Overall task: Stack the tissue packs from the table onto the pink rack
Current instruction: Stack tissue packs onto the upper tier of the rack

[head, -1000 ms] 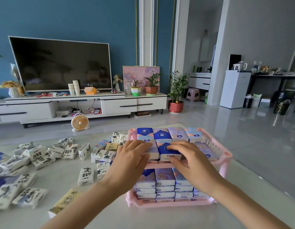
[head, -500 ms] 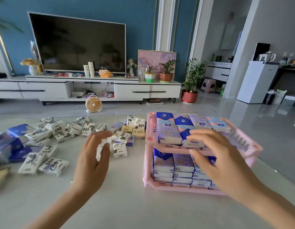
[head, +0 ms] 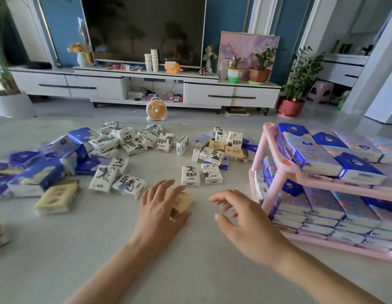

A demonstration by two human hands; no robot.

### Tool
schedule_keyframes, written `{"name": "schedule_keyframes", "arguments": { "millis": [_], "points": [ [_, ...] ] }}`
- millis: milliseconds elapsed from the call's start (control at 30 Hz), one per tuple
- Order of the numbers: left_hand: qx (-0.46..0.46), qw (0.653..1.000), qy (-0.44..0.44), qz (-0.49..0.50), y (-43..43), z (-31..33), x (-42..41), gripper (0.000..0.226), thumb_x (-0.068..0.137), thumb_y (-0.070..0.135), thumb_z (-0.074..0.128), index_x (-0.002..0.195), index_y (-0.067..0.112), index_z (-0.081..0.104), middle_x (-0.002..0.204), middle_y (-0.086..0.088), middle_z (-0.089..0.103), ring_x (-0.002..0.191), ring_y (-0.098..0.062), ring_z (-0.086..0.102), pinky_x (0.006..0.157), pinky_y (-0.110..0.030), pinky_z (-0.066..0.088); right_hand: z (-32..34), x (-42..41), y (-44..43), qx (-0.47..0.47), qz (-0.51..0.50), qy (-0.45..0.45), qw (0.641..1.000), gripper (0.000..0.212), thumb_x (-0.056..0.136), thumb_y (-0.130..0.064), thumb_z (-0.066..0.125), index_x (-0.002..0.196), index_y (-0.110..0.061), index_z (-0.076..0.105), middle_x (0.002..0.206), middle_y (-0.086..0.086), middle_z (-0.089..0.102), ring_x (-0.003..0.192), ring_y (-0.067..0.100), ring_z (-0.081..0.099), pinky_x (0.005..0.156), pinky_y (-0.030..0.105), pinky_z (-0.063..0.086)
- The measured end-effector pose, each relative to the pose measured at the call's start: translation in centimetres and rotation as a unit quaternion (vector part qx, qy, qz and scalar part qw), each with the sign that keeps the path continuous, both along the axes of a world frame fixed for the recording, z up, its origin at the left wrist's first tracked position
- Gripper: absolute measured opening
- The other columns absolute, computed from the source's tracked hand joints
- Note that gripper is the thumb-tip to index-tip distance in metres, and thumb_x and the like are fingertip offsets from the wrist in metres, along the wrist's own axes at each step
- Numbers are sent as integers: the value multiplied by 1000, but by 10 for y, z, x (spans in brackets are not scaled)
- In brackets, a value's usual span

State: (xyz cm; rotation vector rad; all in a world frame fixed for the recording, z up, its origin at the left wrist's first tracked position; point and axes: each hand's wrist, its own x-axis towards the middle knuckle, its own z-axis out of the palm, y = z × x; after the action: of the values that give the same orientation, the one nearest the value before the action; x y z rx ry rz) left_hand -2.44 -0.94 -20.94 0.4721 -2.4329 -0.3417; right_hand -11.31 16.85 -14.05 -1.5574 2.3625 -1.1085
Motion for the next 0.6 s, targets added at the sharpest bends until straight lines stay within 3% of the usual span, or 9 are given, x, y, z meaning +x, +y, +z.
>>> {"name": "schedule_keyframes", "arguments": {
  "millis": [167,333,500,600],
  "points": [
    [13,998,-54,40,-20,14,13,87,64,73,29,136,26,41,130,3,46,120,-20,38,99,-32,26,-18,0,-49,-32,-37,-91,995,30,86,-4,55,91,-33,53,96,-16,59,86,-1,55,71,5,40],
    [71,995,56,32,-37,30,19,60,82,55,27,123,21,55,121,4,53,112,-14,43,91,-24,23,-20,18,-99,-42,-4,-106,993,27,88,-3,55,97,-28,56,99,-15,60,91,-6,54,75,3,39],
    [81,952,169,243,-98,44,47,33,87,23,43,115,12,59,118,-5,56,112,-23,46,92,-28,25,-14,45,-162,-53,51,-90,993,23,88,-1,52,98,-21,55,98,-4,59,84,2,52,69,1,37],
    [139,903,184,362,-136,46,74,32,90,14,49,121,10,55,128,-10,51,120,-28,39,97,-34,26,-12,61,-204,-40,87,-57,994,21,89,-5,51,108,-12,58,103,2,60,91,13,55,74,12,39]
  ]
}}
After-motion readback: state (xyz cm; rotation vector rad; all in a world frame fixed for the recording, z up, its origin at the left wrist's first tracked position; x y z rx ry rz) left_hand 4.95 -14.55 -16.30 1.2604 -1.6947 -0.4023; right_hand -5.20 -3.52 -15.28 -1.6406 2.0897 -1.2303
